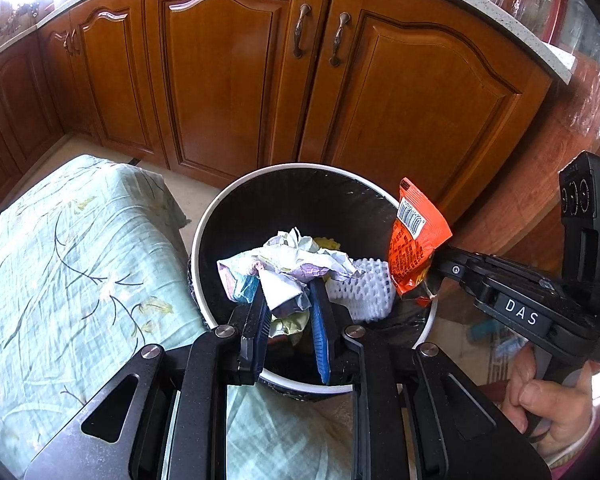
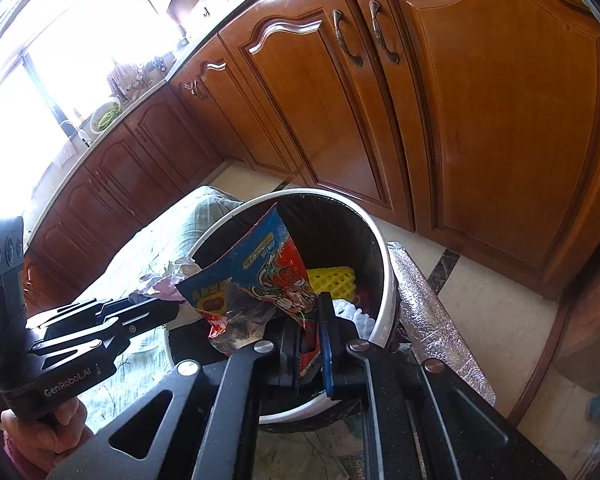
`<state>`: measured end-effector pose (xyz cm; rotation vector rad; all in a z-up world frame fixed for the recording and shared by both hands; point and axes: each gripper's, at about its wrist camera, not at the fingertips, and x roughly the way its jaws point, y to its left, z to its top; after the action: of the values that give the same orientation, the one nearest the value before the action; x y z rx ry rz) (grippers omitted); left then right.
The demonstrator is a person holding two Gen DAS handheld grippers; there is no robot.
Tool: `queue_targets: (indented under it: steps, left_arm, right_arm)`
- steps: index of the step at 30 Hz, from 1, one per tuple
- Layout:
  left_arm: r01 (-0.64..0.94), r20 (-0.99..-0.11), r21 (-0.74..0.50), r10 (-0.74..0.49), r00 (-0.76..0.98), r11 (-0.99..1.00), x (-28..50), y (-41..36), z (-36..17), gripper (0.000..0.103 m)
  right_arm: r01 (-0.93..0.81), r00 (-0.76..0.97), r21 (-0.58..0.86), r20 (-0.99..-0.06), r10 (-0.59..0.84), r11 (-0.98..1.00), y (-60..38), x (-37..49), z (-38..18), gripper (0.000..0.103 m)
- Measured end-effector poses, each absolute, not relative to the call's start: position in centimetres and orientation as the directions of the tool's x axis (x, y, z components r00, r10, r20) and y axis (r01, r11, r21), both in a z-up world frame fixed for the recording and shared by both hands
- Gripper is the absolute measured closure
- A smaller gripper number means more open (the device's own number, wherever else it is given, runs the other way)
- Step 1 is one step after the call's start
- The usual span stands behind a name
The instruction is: Collect trash
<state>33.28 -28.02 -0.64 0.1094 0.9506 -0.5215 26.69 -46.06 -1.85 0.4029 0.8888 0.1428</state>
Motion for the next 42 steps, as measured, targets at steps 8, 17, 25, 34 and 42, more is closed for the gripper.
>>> queue_targets:
  steps: [8, 17, 25, 34, 42]
  left_arm:
    - [0.471, -0.819, -0.127, -0.360, 0.447, 0.873, 34.1, -28.8, -1.2, 0.081]
    - [0.457, -0.797, -0.126, -0.365, 0.481, 0.880, 33.3, -27.7, -0.2, 0.050]
    - [0.412, -0.779, -0.175, -0.381, 0.498, 0.894, 30.8, -24.0, 0.1, 0.048]
    - [0.313, -0.723, -0.251, -0.393, 0.568, 0.916, 25.0, -18.1, 0.0, 0.043]
    - [0.294, -0.632, -0.239, -0.378, 0.676, 0.925, 19.3, -14.5, 1.3, 0.030]
  right_arm:
    - [0.055, 0.607, 0.383, -0.746, 0.273, 0.922, -46.3, 27.2, -2.4, 0.085]
    - [0.065, 0.630, 0.401, -0.727, 0.274, 0.914, -46.7, 26.3, -1.8, 0.058]
    - [0.057, 0.663, 0.440, -0.688, 0.295, 0.896, -46.0, 23.8, -1.4, 0.053]
    - [0.017, 0.747, 0.479, -0.589, 0.307, 0.878, -42.3, 18.2, -0.4, 0.026]
    - [0.000, 0.828, 0.434, -0.505, 0.243, 0.901, -38.6, 13.1, 1.7, 0.004]
